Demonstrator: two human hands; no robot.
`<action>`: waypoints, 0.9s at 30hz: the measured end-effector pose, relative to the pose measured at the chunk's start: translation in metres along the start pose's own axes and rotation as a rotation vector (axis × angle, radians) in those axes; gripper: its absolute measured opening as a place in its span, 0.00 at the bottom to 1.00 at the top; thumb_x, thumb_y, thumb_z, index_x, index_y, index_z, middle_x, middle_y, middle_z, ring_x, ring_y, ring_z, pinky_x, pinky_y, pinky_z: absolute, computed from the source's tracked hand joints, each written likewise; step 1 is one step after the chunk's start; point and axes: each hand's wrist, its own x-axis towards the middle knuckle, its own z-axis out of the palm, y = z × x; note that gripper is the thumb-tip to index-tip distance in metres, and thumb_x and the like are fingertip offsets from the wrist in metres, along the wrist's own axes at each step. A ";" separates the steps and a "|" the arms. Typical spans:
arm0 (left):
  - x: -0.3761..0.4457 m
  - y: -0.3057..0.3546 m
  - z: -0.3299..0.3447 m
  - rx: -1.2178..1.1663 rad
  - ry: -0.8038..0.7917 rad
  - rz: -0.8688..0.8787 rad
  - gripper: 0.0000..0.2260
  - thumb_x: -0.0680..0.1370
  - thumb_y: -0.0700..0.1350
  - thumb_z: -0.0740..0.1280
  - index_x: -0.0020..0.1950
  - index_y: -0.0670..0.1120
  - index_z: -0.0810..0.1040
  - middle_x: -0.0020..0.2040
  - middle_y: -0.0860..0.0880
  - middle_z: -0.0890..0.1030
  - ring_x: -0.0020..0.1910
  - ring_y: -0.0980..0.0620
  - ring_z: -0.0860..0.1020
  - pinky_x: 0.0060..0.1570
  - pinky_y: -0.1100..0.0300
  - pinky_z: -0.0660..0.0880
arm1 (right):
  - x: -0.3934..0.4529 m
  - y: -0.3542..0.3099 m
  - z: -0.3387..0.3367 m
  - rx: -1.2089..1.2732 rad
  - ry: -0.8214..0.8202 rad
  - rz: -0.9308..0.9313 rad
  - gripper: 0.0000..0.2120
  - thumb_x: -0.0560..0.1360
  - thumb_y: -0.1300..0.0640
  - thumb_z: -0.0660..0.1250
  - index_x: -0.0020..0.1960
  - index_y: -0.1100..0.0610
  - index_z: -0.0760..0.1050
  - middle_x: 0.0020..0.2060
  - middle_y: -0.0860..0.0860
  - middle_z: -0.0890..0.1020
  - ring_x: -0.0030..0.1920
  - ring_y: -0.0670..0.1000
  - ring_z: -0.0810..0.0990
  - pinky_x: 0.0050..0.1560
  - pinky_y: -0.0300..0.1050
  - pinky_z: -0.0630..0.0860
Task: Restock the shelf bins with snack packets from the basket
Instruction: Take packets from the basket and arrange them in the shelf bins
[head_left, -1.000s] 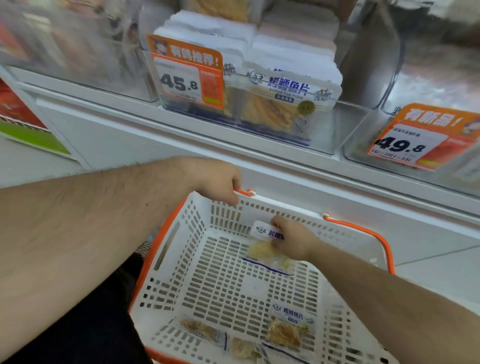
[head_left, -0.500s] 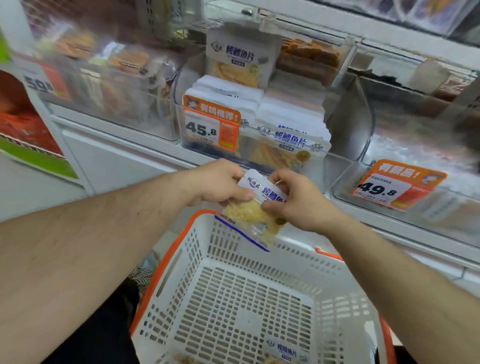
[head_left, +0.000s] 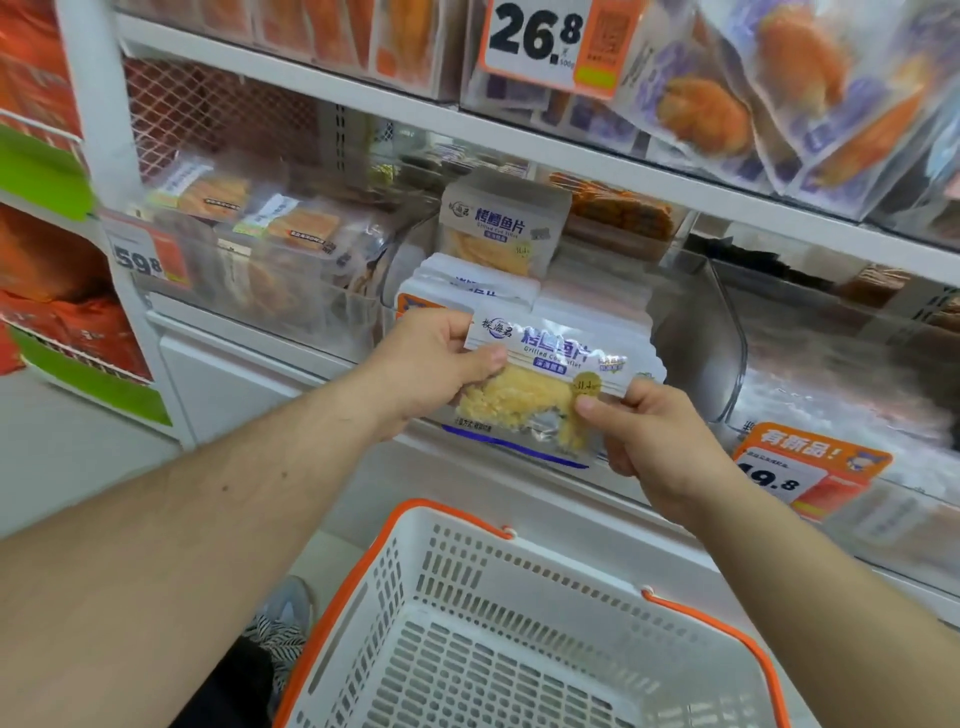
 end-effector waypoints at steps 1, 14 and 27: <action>0.001 0.001 0.000 -0.009 0.019 0.029 0.05 0.78 0.37 0.68 0.50 0.45 0.82 0.47 0.43 0.86 0.42 0.51 0.81 0.43 0.57 0.77 | 0.000 -0.004 0.000 0.007 0.007 -0.025 0.14 0.77 0.67 0.67 0.35 0.54 0.81 0.22 0.45 0.72 0.25 0.48 0.57 0.30 0.42 0.54; 0.029 -0.002 -0.026 0.461 0.574 0.271 0.18 0.76 0.43 0.71 0.66 0.46 0.77 0.65 0.50 0.77 0.66 0.49 0.72 0.67 0.48 0.70 | 0.063 -0.052 -0.021 -0.339 0.436 -0.409 0.07 0.75 0.52 0.73 0.40 0.41 0.81 0.31 0.45 0.83 0.32 0.48 0.77 0.38 0.53 0.79; 0.030 -0.004 -0.017 0.475 0.567 0.141 0.23 0.77 0.48 0.69 0.71 0.47 0.71 0.68 0.50 0.73 0.69 0.51 0.66 0.70 0.55 0.64 | 0.111 -0.060 -0.003 -0.486 0.442 -0.358 0.12 0.76 0.52 0.71 0.58 0.53 0.82 0.49 0.48 0.85 0.51 0.48 0.81 0.56 0.47 0.77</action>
